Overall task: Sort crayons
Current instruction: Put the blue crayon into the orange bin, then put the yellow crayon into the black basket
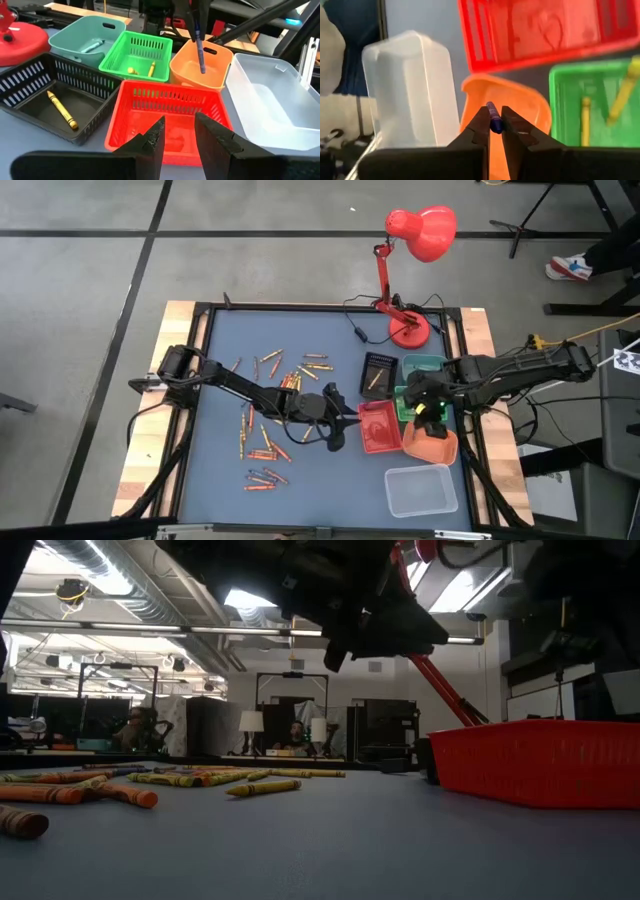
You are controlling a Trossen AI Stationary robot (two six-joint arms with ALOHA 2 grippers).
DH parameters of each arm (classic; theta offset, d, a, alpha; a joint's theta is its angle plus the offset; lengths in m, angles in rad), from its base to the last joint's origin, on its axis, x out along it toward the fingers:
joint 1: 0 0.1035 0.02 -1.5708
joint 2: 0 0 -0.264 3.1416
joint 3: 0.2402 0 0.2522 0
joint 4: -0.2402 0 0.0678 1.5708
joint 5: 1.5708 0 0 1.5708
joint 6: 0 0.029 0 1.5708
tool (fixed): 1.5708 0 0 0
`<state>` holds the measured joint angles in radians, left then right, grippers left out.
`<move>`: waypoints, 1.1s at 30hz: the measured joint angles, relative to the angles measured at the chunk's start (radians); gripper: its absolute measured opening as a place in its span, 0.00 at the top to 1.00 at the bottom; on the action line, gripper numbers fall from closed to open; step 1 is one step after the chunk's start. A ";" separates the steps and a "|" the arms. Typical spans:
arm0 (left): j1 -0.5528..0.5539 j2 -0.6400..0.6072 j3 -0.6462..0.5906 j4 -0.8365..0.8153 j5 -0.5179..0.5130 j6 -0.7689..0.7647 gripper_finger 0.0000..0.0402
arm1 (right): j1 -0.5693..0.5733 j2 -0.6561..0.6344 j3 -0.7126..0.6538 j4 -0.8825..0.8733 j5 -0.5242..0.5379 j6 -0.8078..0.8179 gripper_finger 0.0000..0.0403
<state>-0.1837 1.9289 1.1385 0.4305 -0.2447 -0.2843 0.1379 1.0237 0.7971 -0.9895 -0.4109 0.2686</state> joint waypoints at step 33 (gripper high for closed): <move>-0.021 -0.042 0.000 -0.583 0.157 -0.322 0.77 | 0.000 0.000 0.000 -0.108 0.143 0.015 0.71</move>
<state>-0.2048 1.8869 1.1385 -0.1529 -0.0881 -0.6065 0.1375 1.0237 0.7971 -1.0976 -0.2684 0.2832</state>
